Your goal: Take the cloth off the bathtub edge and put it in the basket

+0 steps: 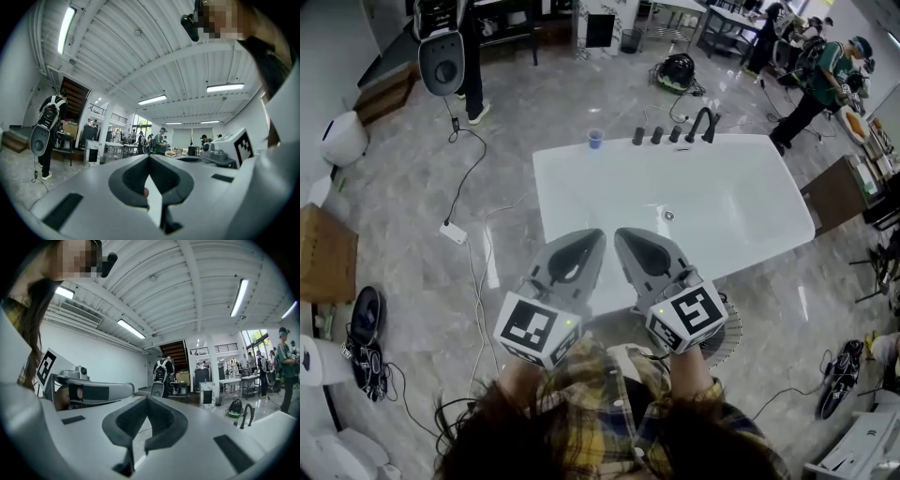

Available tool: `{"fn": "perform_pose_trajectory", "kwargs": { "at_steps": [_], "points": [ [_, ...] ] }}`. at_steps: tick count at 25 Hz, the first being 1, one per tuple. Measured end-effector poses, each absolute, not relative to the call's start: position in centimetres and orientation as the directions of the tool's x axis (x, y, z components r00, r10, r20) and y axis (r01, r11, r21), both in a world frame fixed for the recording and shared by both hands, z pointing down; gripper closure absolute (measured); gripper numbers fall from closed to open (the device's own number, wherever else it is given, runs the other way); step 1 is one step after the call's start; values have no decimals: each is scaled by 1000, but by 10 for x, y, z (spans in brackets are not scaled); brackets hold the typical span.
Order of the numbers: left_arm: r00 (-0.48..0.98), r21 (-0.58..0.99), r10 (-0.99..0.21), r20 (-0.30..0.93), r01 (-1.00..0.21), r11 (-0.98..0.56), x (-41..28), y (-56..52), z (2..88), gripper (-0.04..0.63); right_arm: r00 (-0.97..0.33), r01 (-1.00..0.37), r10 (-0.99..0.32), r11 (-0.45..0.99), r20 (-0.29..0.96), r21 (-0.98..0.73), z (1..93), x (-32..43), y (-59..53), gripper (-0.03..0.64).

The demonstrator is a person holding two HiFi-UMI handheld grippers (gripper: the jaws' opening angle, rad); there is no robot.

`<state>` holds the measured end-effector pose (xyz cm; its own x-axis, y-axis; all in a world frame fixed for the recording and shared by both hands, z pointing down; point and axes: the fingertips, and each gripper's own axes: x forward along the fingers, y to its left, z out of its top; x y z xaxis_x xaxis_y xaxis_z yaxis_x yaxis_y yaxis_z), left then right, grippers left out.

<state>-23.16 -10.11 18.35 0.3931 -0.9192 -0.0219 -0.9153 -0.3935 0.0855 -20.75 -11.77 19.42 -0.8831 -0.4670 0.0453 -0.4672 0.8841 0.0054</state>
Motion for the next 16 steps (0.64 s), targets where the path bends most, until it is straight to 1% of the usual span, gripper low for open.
{"fn": "perform_pose_trajectory", "kwargs": {
  "at_steps": [16],
  "points": [
    [422, 86, -906, -44, -901, -424, -232, -87, 178, 578, -842, -539, -538, 843, 35, -8, 195, -192, -105, 601]
  ]
}}
